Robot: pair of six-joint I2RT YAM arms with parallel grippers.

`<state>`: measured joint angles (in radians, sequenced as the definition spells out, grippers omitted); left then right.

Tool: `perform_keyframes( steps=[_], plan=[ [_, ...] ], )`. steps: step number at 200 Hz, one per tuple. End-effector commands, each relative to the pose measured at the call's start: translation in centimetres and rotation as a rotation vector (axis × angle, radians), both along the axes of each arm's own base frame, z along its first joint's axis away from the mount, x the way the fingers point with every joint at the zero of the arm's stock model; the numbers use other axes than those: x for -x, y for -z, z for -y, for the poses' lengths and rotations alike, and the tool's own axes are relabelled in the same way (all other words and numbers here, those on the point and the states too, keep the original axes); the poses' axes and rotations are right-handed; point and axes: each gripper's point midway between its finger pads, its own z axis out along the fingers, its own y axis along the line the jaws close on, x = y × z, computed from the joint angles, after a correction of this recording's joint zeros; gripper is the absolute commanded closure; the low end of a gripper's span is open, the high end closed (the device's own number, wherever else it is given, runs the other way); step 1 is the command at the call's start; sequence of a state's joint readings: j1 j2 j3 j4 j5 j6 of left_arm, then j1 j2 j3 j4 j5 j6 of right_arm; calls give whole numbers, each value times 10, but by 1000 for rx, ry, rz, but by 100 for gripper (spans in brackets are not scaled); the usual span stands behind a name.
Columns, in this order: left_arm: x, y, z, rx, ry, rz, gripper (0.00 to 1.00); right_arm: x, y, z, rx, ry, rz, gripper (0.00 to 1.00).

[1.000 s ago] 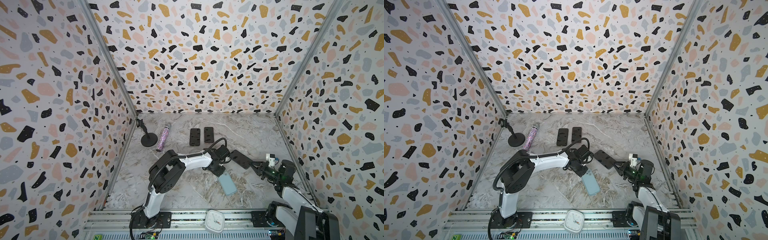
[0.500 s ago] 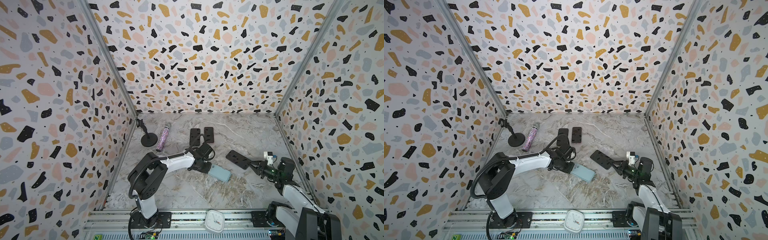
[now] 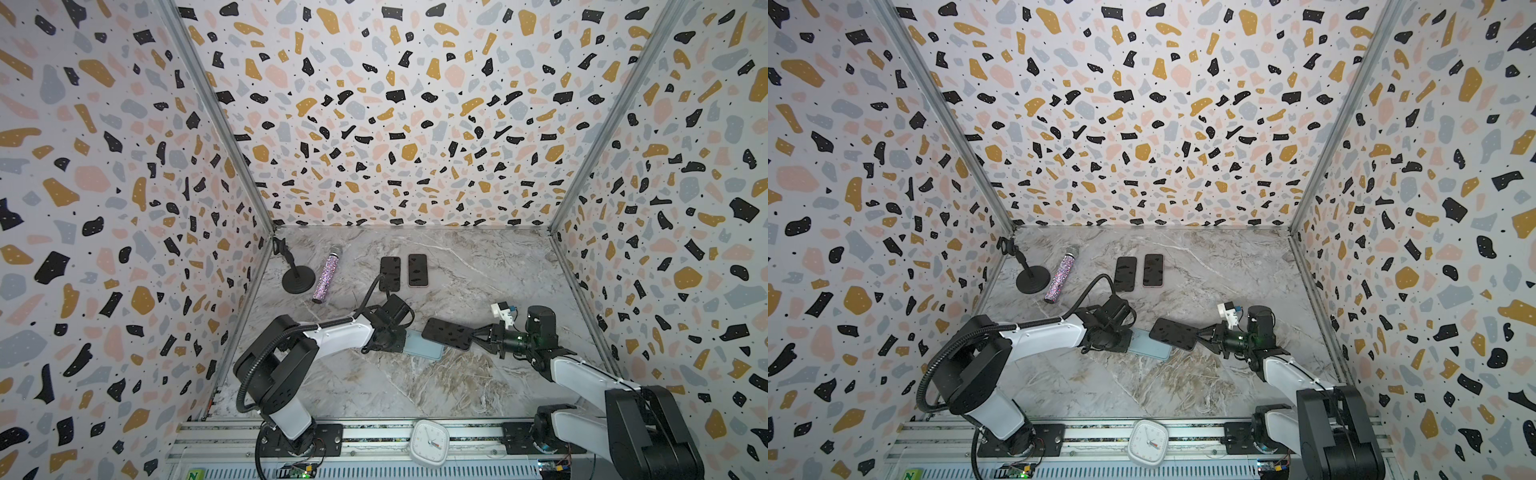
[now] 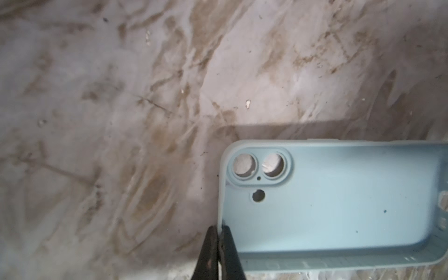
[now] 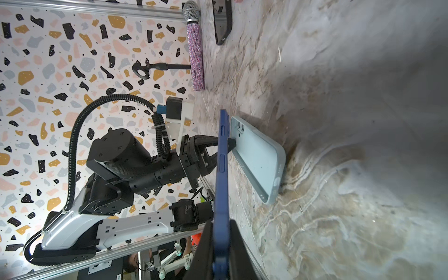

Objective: Put the phone into the phone case

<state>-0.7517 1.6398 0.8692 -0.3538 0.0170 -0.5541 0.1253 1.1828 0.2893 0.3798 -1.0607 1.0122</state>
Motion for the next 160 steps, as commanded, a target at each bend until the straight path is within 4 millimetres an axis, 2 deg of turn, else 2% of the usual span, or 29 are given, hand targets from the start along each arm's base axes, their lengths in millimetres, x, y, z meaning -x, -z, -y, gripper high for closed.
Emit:
perform_keyframes(
  steps=[1, 29, 48, 114, 160],
  plan=[
    [-6, -6, 5, 54, -50, 25, 94, -7, -22, -12, -33, -66, 94, 100],
    [-7, -9, 6, 71, -46, 32, 79, -5, -15, -24, -37, -129, 73, 100],
    [-10, -15, 4, 88, -55, 41, 73, -5, -11, -33, -38, -161, 72, 100],
    [-20, -28, -2, 276, -110, 4, 70, -4, 5, -47, -60, -210, 39, 100],
    [-19, -21, 4, 326, -106, -28, 62, -5, 13, -52, -62, -224, 24, 100]
  ],
)
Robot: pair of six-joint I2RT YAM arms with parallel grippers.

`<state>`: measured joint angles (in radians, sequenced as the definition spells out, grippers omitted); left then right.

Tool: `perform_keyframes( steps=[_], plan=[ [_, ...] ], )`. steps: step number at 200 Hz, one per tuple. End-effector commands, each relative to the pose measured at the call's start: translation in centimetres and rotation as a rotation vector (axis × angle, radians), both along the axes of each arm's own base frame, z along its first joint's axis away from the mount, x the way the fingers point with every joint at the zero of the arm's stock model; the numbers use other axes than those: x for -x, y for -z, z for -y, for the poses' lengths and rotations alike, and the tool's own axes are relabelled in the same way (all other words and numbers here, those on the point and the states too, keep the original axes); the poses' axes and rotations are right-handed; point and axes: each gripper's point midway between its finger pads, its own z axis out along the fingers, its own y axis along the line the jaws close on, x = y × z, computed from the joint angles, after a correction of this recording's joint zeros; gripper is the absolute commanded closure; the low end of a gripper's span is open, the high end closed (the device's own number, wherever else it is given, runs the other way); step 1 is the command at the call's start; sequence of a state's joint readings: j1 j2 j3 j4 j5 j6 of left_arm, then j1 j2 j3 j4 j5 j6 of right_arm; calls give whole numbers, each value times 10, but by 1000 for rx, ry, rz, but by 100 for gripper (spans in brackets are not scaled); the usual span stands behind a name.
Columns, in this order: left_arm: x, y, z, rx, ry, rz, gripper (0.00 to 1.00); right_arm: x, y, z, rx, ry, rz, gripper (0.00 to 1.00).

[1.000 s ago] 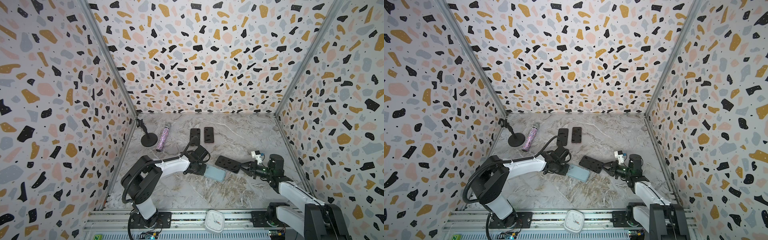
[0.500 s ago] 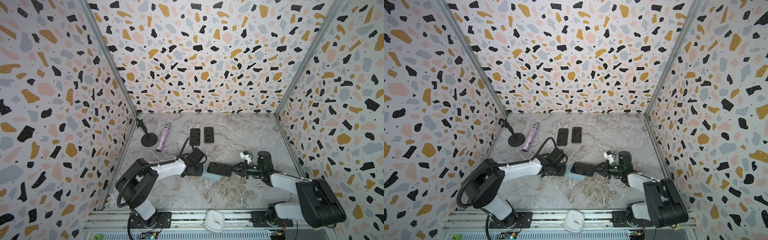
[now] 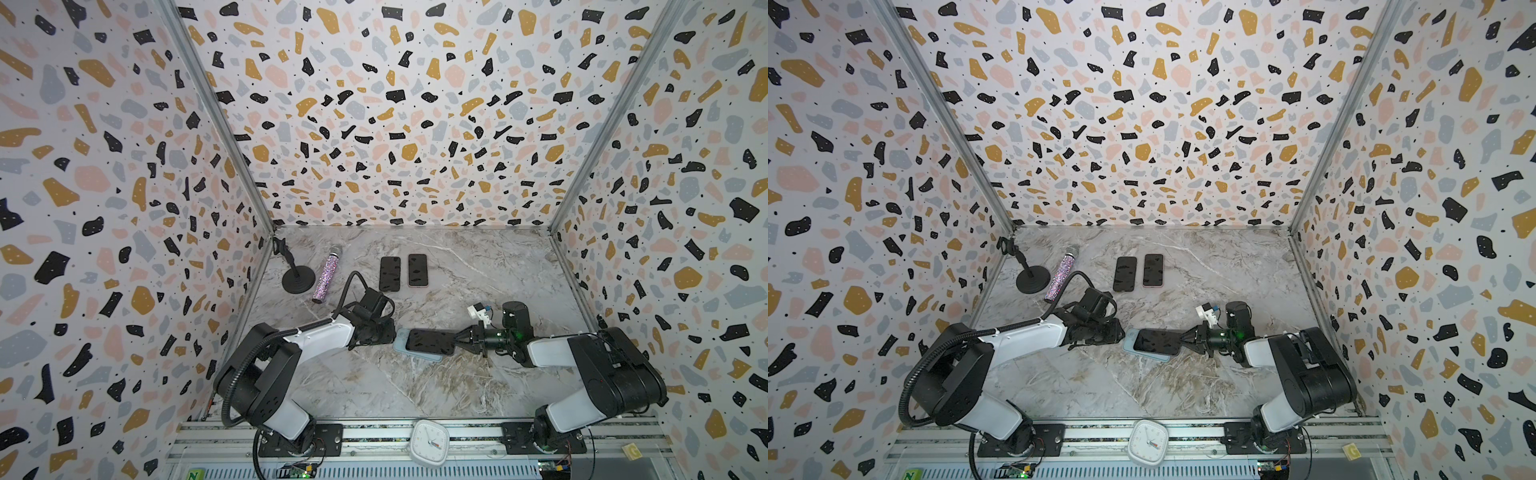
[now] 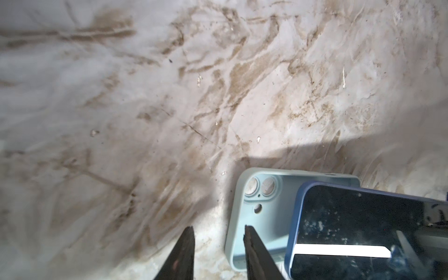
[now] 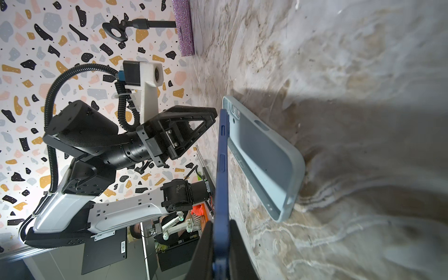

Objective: Put the phone into the phone case

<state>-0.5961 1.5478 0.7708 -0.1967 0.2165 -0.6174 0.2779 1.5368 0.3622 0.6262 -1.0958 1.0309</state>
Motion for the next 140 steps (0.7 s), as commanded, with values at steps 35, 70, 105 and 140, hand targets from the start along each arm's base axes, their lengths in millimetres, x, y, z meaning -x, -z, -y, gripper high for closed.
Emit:
perform_keyframes(
  steps=[35, 70, 105, 140],
  plan=[
    [0, 0, 17, 91, 25, -10, 58, -5, -11, -9, -46, -53, 64, 100],
    [-2, 0, 20, 101, 40, -12, 57, -6, -2, -11, -38, -65, 49, 100],
    [1, 5, 22, 104, 53, -29, 57, -7, 6, -14, -21, -78, 37, 100],
    [0, 6, 23, 109, 60, -29, 57, -9, 14, -14, 6, -84, 27, 100]
  ],
)
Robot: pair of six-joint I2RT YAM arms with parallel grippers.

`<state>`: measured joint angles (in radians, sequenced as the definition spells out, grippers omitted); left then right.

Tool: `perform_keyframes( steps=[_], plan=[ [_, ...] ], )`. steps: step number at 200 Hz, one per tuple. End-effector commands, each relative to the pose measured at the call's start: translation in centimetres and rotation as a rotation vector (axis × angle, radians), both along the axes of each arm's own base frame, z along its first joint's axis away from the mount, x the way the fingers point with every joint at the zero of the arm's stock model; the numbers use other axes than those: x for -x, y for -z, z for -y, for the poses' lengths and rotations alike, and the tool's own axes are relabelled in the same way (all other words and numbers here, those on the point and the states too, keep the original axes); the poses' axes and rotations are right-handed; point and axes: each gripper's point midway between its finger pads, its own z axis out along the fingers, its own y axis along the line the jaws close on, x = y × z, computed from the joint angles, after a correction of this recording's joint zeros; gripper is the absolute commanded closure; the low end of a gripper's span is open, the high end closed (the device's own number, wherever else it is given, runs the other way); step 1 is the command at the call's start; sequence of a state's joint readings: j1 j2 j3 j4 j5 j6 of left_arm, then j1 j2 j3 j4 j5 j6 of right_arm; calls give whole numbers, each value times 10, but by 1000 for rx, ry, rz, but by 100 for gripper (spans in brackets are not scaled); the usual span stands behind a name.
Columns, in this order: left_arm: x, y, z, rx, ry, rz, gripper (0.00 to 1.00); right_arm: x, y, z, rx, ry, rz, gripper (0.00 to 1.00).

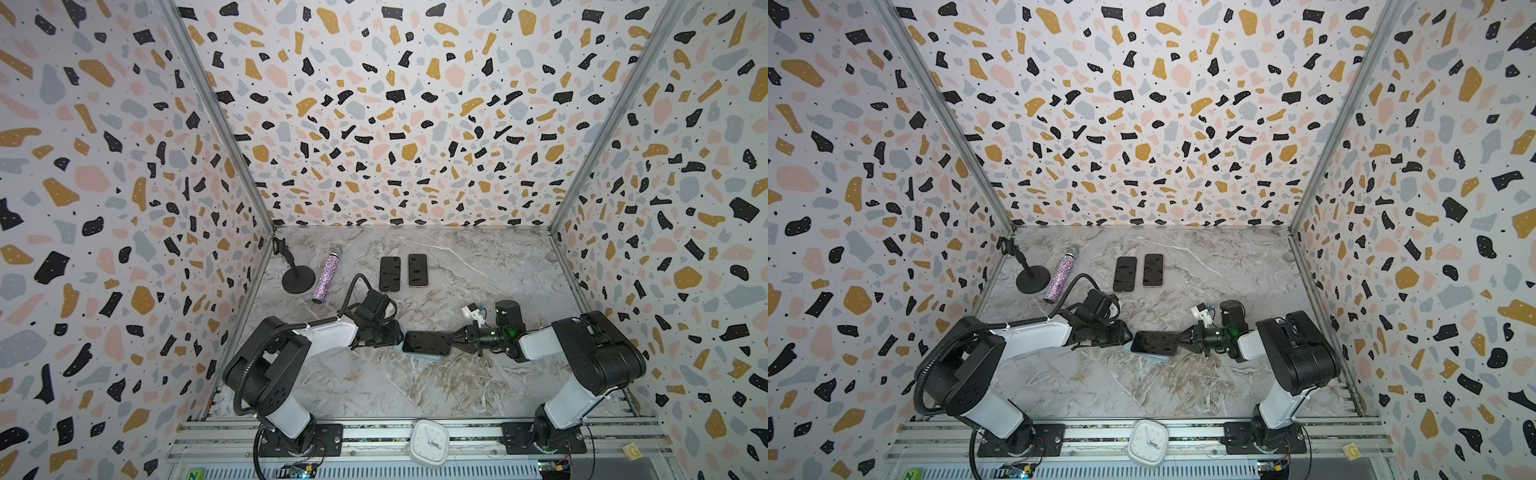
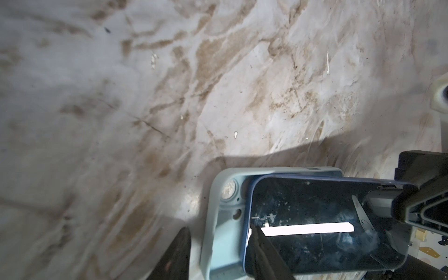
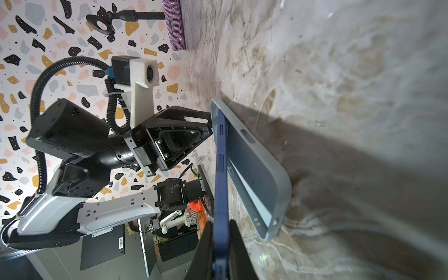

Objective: Put the phone into the phone case

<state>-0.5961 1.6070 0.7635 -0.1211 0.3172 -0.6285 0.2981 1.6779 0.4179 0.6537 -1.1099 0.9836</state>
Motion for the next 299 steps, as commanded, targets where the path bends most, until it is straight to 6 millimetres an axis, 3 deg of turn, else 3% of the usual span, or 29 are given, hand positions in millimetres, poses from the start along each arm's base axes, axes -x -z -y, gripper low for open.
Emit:
perform_keyframes(
  steps=[1, 131, 299],
  plan=[
    [-4, -4, 6, 30, 19, 18, 57, -2, -5, -5, -6, -40, 41, 100],
    [3, -1, 8, 66, 24, 6, 58, 6, 21, -15, 42, -57, -19, 100],
    [9, 4, 6, 84, 16, -8, 59, 13, 33, -26, 55, -112, -43, 100]
  ],
)
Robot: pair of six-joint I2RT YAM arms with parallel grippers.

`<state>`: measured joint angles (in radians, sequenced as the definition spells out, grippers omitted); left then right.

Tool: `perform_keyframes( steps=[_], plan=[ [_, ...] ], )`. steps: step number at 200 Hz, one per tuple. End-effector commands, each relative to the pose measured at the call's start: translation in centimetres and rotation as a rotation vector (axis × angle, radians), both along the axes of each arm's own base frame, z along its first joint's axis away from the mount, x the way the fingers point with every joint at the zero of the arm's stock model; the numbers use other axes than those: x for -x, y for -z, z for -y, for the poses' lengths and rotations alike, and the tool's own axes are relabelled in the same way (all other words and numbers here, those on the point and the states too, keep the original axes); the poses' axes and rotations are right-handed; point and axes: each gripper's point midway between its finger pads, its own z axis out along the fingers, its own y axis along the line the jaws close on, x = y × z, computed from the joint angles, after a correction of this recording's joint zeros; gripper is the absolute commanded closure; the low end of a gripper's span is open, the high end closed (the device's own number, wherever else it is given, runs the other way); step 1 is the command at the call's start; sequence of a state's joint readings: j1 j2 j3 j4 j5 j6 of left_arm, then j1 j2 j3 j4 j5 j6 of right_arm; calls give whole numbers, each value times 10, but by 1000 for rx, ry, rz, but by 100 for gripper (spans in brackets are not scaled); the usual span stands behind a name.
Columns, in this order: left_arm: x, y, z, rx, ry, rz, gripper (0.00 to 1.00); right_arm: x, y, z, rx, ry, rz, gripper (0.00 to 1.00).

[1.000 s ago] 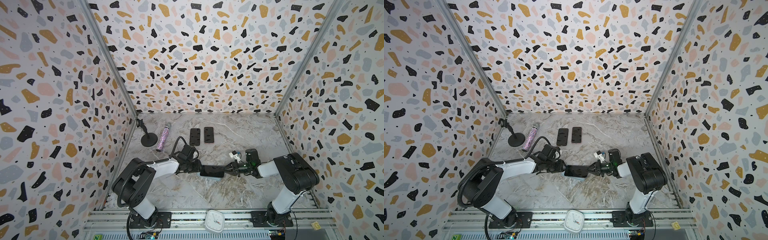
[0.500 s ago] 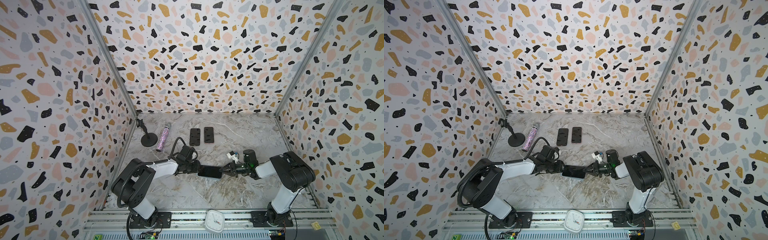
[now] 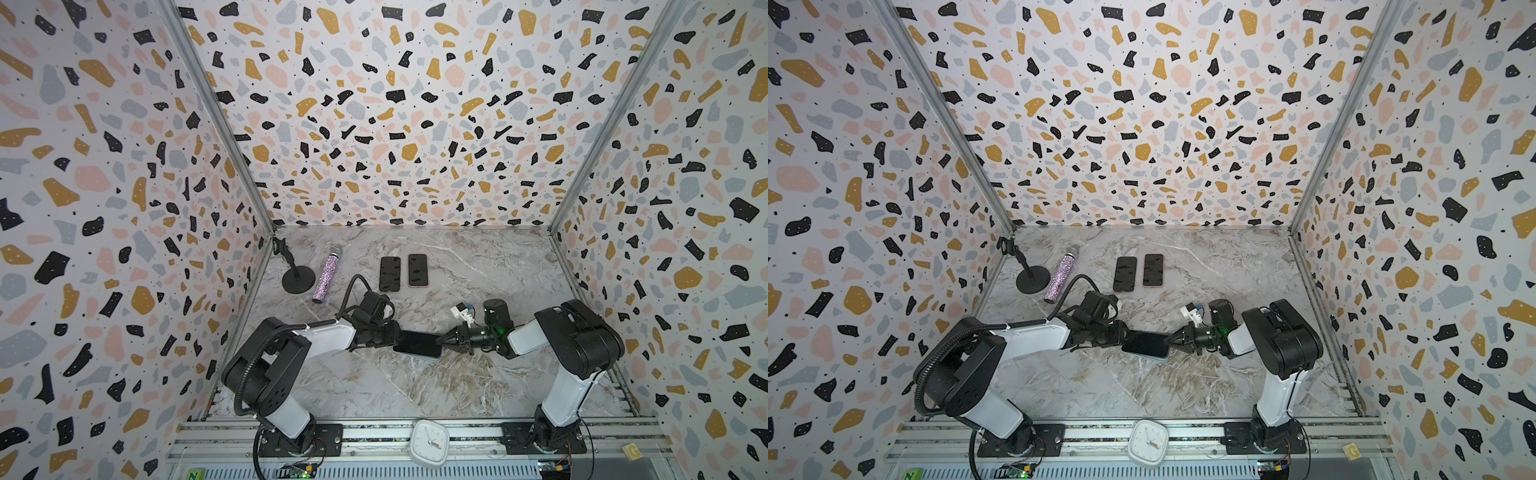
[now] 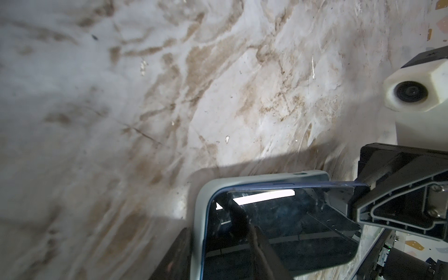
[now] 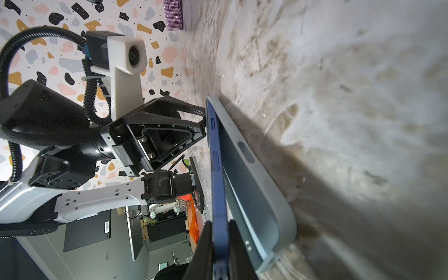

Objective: Put the phone into the phone case

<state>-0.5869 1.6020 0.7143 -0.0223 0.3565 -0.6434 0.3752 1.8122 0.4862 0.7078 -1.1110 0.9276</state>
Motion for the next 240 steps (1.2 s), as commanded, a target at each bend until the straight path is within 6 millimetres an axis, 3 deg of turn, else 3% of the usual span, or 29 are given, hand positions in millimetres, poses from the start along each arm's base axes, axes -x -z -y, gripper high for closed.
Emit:
perform_keyframes(
  steps=[1, 82, 240],
  plan=[
    [10, 4, 2, 22, 18, -26, 59, 12, 18, -2, 55, -17, -84, 100],
    [21, 10, -17, -64, 6, -39, 59, 16, 29, -1, 83, -22, -100, 100],
    [29, 11, -2, 41, -16, -47, 64, 24, 43, -12, 183, -25, -85, 100]
  ],
)
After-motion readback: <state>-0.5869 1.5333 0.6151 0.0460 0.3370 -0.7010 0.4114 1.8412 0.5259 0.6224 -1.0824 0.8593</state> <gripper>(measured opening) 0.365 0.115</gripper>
